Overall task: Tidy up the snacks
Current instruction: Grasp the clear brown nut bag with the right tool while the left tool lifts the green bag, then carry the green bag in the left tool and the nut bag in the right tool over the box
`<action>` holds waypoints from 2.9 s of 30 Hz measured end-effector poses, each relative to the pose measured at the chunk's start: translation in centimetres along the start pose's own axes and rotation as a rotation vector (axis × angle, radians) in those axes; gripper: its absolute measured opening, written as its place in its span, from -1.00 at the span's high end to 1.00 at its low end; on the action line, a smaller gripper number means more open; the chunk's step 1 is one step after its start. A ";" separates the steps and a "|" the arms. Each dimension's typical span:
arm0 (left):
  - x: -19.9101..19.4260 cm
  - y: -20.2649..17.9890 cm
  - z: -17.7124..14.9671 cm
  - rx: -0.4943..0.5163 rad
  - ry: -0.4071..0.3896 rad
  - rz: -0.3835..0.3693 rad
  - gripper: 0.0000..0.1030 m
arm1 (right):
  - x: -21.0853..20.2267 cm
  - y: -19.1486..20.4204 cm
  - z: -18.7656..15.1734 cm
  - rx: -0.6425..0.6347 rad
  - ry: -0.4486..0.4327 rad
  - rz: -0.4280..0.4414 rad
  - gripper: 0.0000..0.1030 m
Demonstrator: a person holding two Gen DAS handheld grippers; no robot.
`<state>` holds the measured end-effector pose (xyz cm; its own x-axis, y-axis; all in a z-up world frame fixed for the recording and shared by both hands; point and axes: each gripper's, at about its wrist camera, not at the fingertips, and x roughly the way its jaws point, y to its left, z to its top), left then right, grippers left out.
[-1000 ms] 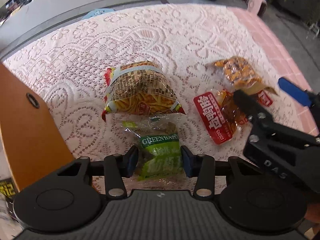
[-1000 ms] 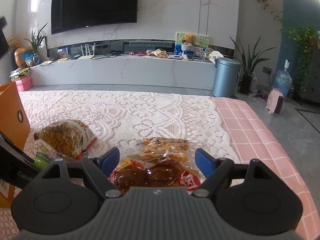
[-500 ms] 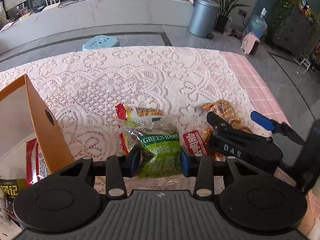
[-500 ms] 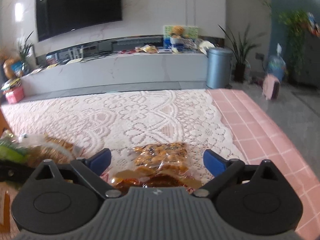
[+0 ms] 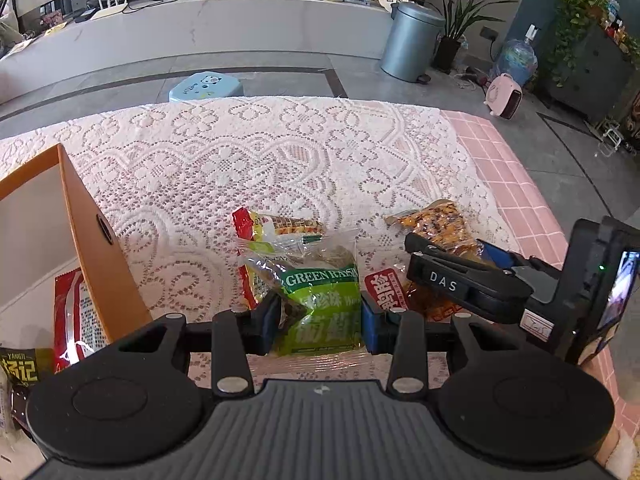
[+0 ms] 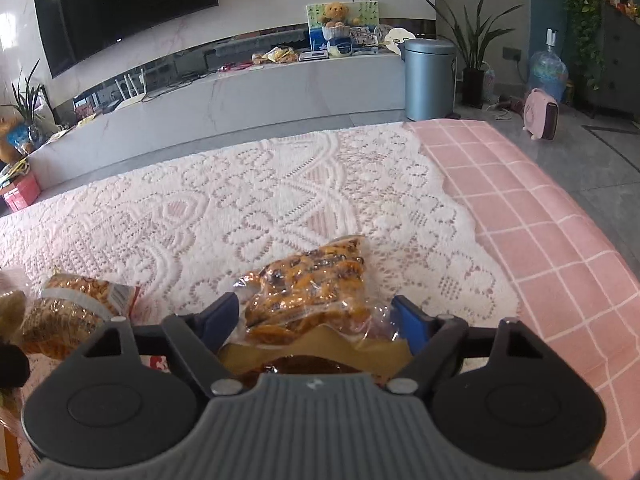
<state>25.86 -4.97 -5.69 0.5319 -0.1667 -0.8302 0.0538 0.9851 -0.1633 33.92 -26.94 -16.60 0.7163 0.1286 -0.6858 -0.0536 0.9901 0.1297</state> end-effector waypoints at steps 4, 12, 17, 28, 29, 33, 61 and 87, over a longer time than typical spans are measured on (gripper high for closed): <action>-0.2 0.2 -0.2 -0.014 0.007 0.009 0.11 | -0.1 0.0 0.0 -0.003 0.010 -0.002 -0.50; -1.5 0.4 -0.4 -0.037 -0.019 0.007 0.11 | -0.8 -0.1 0.1 0.019 -0.005 0.015 0.40; -2.1 0.2 -0.7 -0.050 -0.027 -0.008 0.11 | -1.5 -0.6 0.2 0.048 -0.018 0.006 0.45; -3.8 0.8 -1.8 -0.079 -0.061 -0.030 0.11 | -6.9 0.5 0.2 -0.033 -0.170 0.022 0.51; -4.1 0.9 -2.0 -0.085 -0.067 -0.035 0.11 | -7.6 0.5 0.1 -0.033 -0.183 0.027 0.51; -5.5 1.4 -2.4 -0.105 -0.092 -0.051 0.11 | -10.5 1.0 -0.3 -0.030 -0.223 0.061 0.51; -18.4 12.4 -5.4 -0.243 -0.271 0.030 0.11 | -24.9 18.3 -3.2 -0.177 -0.275 0.419 0.51; -12.7 23.3 -9.3 -0.276 0.074 0.157 0.11 | -13.2 30.9 -2.4 -0.395 0.437 0.650 0.51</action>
<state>12.55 19.66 -3.92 0.4519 -0.0260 -0.8917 -0.2606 0.9521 -0.1598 21.09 2.05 -5.28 0.1338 0.6036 -0.7859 -0.6535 0.6499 0.3879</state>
